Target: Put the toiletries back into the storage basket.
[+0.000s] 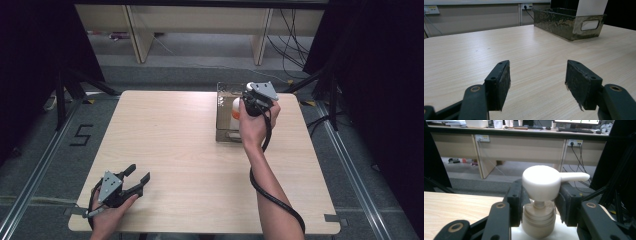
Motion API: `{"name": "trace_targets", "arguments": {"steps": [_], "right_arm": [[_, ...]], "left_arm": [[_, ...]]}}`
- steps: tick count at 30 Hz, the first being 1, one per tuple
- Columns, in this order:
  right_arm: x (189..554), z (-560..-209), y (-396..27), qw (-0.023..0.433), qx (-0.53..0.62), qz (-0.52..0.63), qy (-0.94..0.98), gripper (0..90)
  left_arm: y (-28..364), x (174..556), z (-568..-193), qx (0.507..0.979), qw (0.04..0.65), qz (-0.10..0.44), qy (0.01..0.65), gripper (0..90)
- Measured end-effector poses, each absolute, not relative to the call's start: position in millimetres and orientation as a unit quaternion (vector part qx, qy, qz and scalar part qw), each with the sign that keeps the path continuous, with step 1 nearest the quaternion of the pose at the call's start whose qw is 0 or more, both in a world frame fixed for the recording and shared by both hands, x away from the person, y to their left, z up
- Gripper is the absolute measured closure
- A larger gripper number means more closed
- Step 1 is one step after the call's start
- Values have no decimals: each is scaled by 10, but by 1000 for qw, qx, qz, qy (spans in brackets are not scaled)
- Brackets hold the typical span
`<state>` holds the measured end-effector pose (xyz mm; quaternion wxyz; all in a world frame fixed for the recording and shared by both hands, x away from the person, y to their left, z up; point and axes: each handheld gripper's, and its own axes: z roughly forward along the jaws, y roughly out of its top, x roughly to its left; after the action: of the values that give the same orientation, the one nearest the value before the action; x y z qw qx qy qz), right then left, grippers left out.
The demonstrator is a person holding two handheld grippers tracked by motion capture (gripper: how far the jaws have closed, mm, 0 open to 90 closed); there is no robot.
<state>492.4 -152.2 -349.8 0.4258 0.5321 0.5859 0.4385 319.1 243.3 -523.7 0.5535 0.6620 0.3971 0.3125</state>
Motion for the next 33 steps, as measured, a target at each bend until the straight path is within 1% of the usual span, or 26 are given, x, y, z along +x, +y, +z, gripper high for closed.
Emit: {"name": "trace_targets", "arguments": {"steps": [2, 10, 18, 19, 22, 27, 33], "right_arm": [[4920, -3506, -1511, 420, 539, 442, 582, 607], [4914, -3537, -1520, 420, 538, 438, 585, 606], [4910, -3550, -1505, 423, 536, 439, 584, 605], [4915, -3555, -1512, 430, 528, 437, 588, 605], [4904, -3560, -1517, 433, 524, 436, 591, 604], [4887, -3578, -1495, 431, 522, 442, 588, 600], [4869, -3576, -1509, 432, 523, 446, 585, 549]], "left_arm": [[2433, 3190, -5237, 662, 553, 313, 397, 362], [2432, 3189, -5238, 662, 554, 313, 397, 362], [2431, 3190, -5239, 662, 555, 312, 396, 362], [2431, 3189, -5238, 662, 555, 312, 396, 362], [2430, 3190, -5239, 661, 556, 312, 395, 362], [2429, 3190, -5239, 661, 555, 314, 395, 362], [2431, 3189, -5238, 662, 555, 313, 395, 362]]}}
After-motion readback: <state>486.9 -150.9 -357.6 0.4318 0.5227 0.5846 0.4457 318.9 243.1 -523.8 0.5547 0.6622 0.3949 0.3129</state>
